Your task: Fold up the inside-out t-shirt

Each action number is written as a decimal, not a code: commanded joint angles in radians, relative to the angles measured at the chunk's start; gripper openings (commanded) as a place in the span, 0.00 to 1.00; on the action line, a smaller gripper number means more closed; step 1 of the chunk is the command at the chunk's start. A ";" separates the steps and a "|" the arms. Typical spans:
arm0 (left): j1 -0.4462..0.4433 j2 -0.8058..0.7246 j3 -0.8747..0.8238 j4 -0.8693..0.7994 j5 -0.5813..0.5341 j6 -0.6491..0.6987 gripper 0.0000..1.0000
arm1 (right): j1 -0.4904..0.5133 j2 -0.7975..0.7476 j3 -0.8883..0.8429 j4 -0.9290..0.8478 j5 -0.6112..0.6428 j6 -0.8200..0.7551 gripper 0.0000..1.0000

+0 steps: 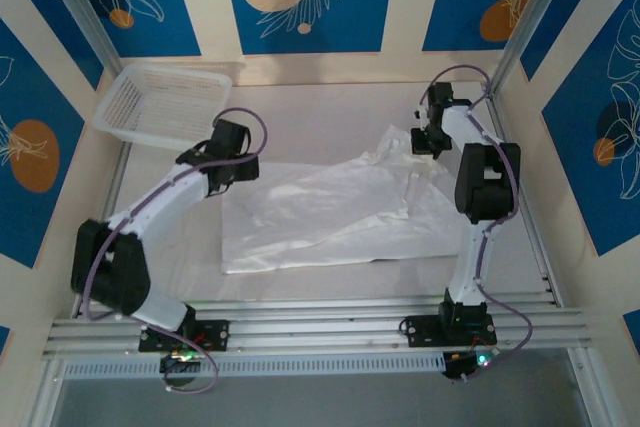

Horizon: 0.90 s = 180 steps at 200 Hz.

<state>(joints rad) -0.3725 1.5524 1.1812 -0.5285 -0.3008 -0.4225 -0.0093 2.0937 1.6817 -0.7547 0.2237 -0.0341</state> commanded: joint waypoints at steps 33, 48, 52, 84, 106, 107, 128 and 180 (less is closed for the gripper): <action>0.045 0.294 0.209 -0.143 -0.164 -0.106 0.61 | -0.006 -0.193 -0.170 0.146 0.056 0.005 0.00; 0.051 0.349 0.247 -0.143 -0.189 -0.119 0.62 | -0.005 -0.190 -0.171 0.141 0.048 0.005 0.00; 0.052 0.359 0.252 -0.134 -0.191 -0.119 0.62 | -0.005 -0.187 -0.171 0.139 0.049 0.006 0.00; 0.080 0.435 0.286 -0.075 -0.145 -0.111 0.62 | -0.003 -0.185 -0.165 0.131 0.045 -0.001 0.00; 0.104 0.493 0.315 -0.066 -0.066 -0.105 0.62 | -0.003 -0.188 -0.166 0.126 0.045 -0.008 0.00; 0.105 0.495 0.315 -0.065 -0.063 -0.104 0.62 | -0.003 -0.187 -0.165 0.126 0.045 -0.008 0.00; 0.120 0.516 0.311 -0.028 -0.020 -0.089 0.63 | -0.002 -0.189 -0.168 0.123 0.037 -0.007 0.00; 0.163 0.546 0.284 0.047 0.101 -0.063 0.51 | 0.000 -0.181 -0.167 0.121 0.031 -0.005 0.00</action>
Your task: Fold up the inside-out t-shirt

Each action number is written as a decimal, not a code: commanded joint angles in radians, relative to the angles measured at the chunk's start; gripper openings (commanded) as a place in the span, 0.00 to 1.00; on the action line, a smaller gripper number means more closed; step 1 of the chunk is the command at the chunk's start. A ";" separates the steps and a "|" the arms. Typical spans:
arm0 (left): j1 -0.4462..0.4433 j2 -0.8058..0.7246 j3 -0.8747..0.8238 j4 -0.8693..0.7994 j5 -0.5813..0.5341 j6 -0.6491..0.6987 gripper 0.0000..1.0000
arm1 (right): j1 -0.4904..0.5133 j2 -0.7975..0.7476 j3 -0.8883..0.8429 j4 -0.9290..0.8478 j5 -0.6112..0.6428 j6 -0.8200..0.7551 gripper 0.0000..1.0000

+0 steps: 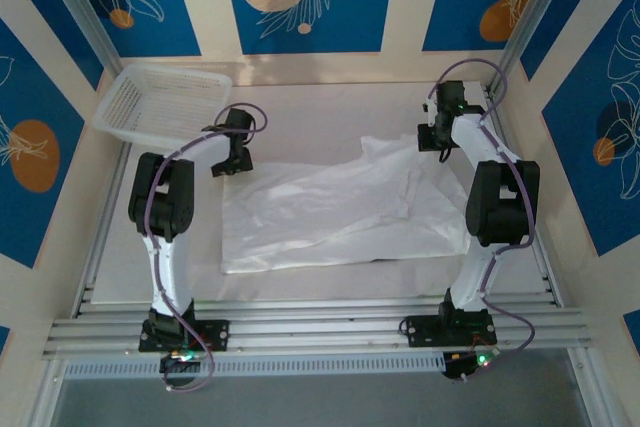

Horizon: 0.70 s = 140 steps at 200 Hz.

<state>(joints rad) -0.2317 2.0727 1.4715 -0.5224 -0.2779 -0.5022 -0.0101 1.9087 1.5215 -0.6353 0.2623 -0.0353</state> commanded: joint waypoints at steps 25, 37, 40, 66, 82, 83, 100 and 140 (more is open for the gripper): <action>0.034 0.022 -0.035 0.051 0.092 0.005 0.21 | -0.004 0.010 -0.008 -0.002 -0.006 0.008 0.00; 0.039 -0.002 -0.061 0.067 0.104 -0.003 0.05 | -0.002 0.009 -0.004 -0.007 -0.009 0.009 0.00; 0.040 -0.011 -0.068 0.071 0.105 -0.005 0.02 | -0.001 0.010 -0.004 -0.006 -0.007 0.010 0.00; 0.045 -0.098 -0.098 0.077 0.121 -0.003 0.00 | -0.023 0.001 0.002 -0.004 -0.033 0.040 0.00; 0.051 -0.166 -0.124 0.070 0.112 0.002 0.00 | -0.069 -0.022 -0.012 0.009 -0.079 0.081 0.00; 0.052 -0.172 -0.127 0.070 0.111 0.002 0.00 | -0.072 -0.023 -0.014 0.010 -0.082 0.082 0.00; 0.066 -0.252 -0.191 0.082 0.108 -0.007 0.00 | -0.096 -0.043 -0.036 0.026 -0.062 0.075 0.00; 0.082 -0.313 -0.252 0.114 0.194 0.008 0.00 | -0.076 -0.007 -0.030 0.011 -0.108 0.098 0.00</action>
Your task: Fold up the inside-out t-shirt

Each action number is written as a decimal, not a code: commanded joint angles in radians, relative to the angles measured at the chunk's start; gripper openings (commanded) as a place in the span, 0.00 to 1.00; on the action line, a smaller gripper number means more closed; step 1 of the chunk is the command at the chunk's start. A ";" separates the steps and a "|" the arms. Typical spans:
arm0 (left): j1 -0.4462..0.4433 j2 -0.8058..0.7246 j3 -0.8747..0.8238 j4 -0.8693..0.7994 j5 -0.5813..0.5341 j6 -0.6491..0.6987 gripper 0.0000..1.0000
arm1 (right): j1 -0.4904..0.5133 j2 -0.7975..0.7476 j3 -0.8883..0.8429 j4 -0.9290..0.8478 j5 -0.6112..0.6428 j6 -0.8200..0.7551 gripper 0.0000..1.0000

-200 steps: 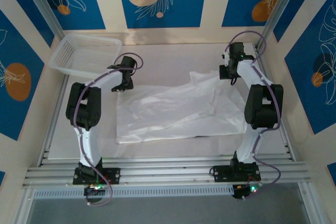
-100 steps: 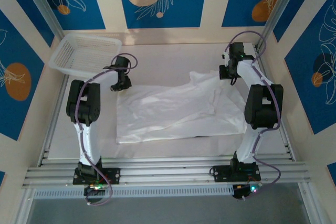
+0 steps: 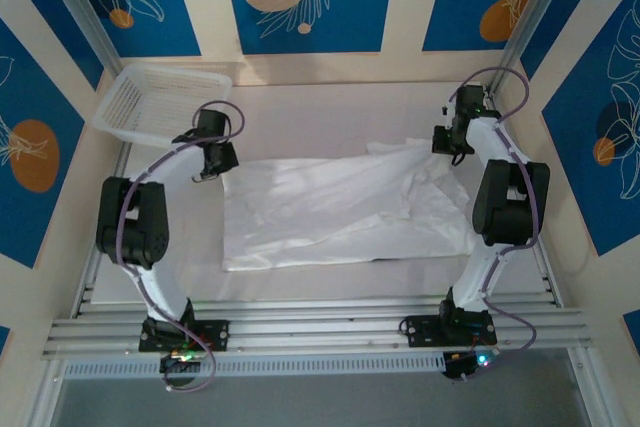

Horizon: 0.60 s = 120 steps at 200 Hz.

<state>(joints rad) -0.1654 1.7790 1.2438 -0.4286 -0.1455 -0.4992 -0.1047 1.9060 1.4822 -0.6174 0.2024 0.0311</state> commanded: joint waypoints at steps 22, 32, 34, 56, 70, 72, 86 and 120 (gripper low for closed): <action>0.015 -0.075 -0.055 0.031 0.078 0.003 0.00 | 0.017 -0.019 0.023 -0.027 -0.037 0.033 0.00; 0.016 -0.112 -0.076 0.033 0.079 0.001 0.00 | 0.014 -0.048 0.009 -0.017 -0.040 0.041 0.00; 0.016 -0.119 -0.082 0.032 0.080 -0.001 0.00 | 0.012 -0.054 0.004 -0.014 -0.042 0.044 0.00; 0.017 -0.211 -0.134 0.022 0.090 -0.010 0.00 | -0.023 -0.147 -0.059 0.033 -0.116 0.113 0.00; 0.017 -0.279 -0.191 0.025 0.082 -0.029 0.00 | -0.067 -0.214 -0.150 0.100 -0.204 0.190 0.00; 0.017 -0.288 -0.203 0.027 0.081 -0.033 0.00 | -0.074 -0.226 -0.166 0.112 -0.214 0.200 0.00; 0.017 -0.367 -0.298 0.069 0.070 -0.069 0.00 | -0.121 -0.282 -0.294 0.205 -0.248 0.280 0.00; 0.017 -0.449 -0.458 0.122 0.033 -0.118 0.00 | -0.179 -0.289 -0.446 0.289 -0.328 0.351 0.00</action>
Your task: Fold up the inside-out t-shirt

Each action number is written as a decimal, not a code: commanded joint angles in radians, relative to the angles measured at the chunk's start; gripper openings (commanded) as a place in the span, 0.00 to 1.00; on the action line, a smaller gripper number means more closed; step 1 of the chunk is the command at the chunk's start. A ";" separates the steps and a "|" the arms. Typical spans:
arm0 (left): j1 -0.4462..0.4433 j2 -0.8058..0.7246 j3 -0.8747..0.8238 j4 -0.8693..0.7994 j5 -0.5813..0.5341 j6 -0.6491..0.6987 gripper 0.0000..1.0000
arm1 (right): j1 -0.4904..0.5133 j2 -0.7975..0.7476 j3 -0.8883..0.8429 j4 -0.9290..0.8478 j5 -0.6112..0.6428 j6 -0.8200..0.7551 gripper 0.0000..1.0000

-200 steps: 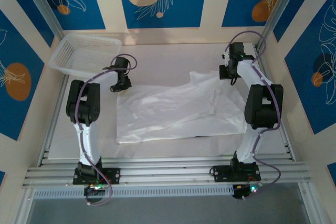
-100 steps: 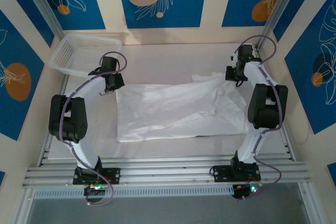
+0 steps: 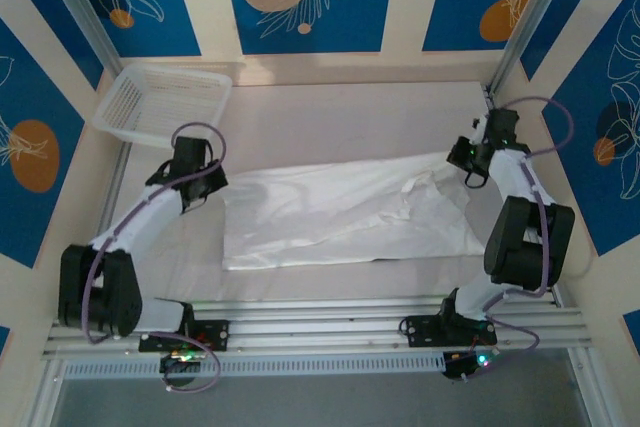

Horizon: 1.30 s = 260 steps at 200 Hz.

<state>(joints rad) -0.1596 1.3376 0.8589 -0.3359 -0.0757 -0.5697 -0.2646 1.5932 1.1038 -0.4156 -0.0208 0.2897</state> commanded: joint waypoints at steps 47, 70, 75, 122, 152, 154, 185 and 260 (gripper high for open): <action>0.011 -0.037 -0.055 0.008 -0.056 -0.037 0.00 | -0.029 -0.052 -0.052 0.055 -0.135 0.155 0.00; 0.011 -0.105 -0.073 -0.021 -0.068 -0.034 0.00 | -0.045 -0.161 -0.171 0.136 -0.150 0.258 0.00; 0.011 -0.119 -0.085 -0.025 -0.062 -0.034 0.00 | -0.049 -0.187 -0.209 0.159 -0.143 0.283 0.00; 0.009 -0.196 -0.313 0.092 0.021 -0.081 0.00 | -0.075 -0.307 -0.535 0.328 -0.113 0.413 0.09; 0.008 -0.182 -0.337 0.147 0.076 -0.097 0.31 | -0.090 -0.378 -0.531 0.270 -0.146 0.418 0.37; 0.008 -0.184 -0.335 0.147 0.076 -0.096 0.33 | -0.089 -0.385 -0.525 0.266 -0.144 0.416 0.38; 0.007 -0.213 -0.258 0.114 0.073 -0.036 0.44 | -0.013 -0.435 -0.404 0.212 -0.053 0.304 0.46; -0.068 -0.289 -0.227 0.155 0.159 0.050 0.59 | 0.173 0.013 -0.063 0.060 0.240 0.042 0.61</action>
<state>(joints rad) -0.2035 1.0721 0.6289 -0.1986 0.0452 -0.5621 -0.0891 1.4715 0.9489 -0.2497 0.1078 0.4294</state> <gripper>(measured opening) 0.571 0.597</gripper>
